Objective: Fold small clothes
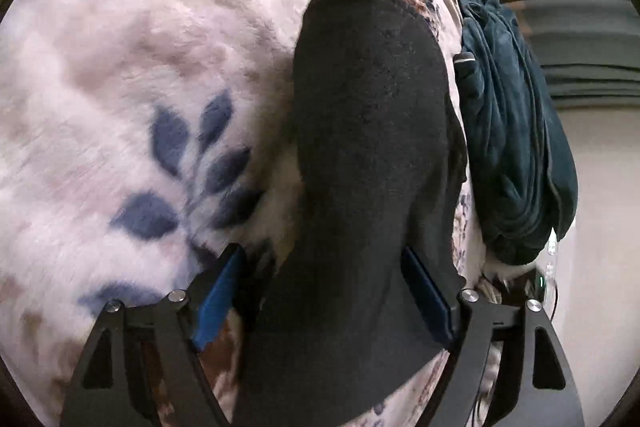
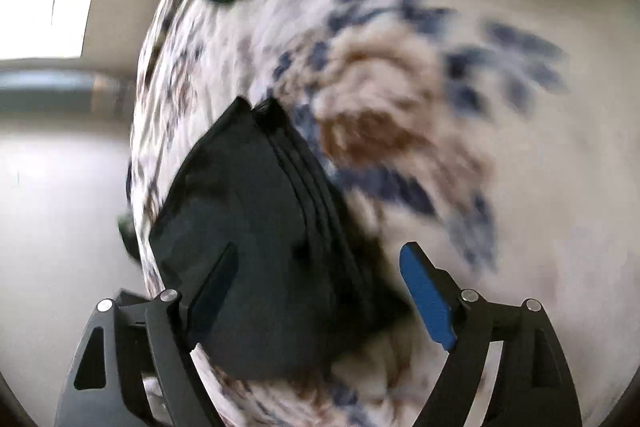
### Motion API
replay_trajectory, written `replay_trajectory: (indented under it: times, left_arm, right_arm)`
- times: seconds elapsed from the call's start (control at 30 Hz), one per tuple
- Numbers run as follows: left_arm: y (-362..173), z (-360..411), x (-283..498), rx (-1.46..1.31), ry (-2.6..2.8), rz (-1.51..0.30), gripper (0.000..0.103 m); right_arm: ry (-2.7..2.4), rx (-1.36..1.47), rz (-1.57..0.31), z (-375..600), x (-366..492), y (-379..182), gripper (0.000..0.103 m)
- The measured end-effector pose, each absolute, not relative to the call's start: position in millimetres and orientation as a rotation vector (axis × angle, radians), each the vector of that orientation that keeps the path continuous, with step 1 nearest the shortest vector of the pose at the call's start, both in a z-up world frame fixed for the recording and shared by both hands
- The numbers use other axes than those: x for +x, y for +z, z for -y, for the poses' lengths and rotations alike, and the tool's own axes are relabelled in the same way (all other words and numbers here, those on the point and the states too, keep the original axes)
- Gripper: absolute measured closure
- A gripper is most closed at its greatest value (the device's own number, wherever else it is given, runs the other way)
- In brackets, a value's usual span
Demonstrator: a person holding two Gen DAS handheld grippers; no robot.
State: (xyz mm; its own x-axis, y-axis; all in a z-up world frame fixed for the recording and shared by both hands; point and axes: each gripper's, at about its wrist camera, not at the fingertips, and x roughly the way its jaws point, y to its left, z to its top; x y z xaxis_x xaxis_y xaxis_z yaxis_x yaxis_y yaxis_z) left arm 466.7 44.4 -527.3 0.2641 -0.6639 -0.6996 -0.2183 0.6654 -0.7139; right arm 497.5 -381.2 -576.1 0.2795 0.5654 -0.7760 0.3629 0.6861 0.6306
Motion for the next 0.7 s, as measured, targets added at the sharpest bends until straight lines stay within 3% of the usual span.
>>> replay_trajectory:
  times: [0.17,0.2,0.23,0.27,0.3,0.53,0.63,0.7]
  left_arm:
    - [-518.7,-32.5,478.6,-0.775,-0.41,-1.224,0.03]
    - [-514.8,-28.5,480.4,-0.754,-0.43,-1.193,0.059]
    - [-513.4,-26.1,481.8,-0.724,-0.435,-1.193,0.068]
    - [-509.8,-23.5,485.2,-0.693,-0.448,-1.198,0.072]
    - [-508.7,-23.9,488.4,-0.696,-0.454,-1.203,0.075]
    - [-488.9,-25.6,531.9,-0.588,-0.579,-1.274,0.076]
    - [-506.5,-17.7,547.2,-0.523,-0.608,-1.337,0.063]
    - [-520.1,-20.5,547.3,-0.566,-0.607,-1.364,0.041]
  right_arm:
    - [0.319,0.709,-1.494,346.7,552.6,-614.1,0.016]
    - [0.347,0.695,-1.475,342.3,554.1,-609.7,0.019]
    - [0.383,0.709,-1.467,337.7,555.5,-607.3,0.057]
    - [0.393,0.72,-1.487,332.9,554.8,-607.4,0.08]
    - [0.386,0.738,-1.481,330.3,551.3,-605.6,0.08]
    - [0.414,1.03,-1.386,343.6,491.8,-579.9,0.084]
    - [0.392,0.956,-1.421,341.9,472.7,-579.8,0.083]
    - [0.299,0.862,-1.433,350.6,474.5,-587.2,0.074]
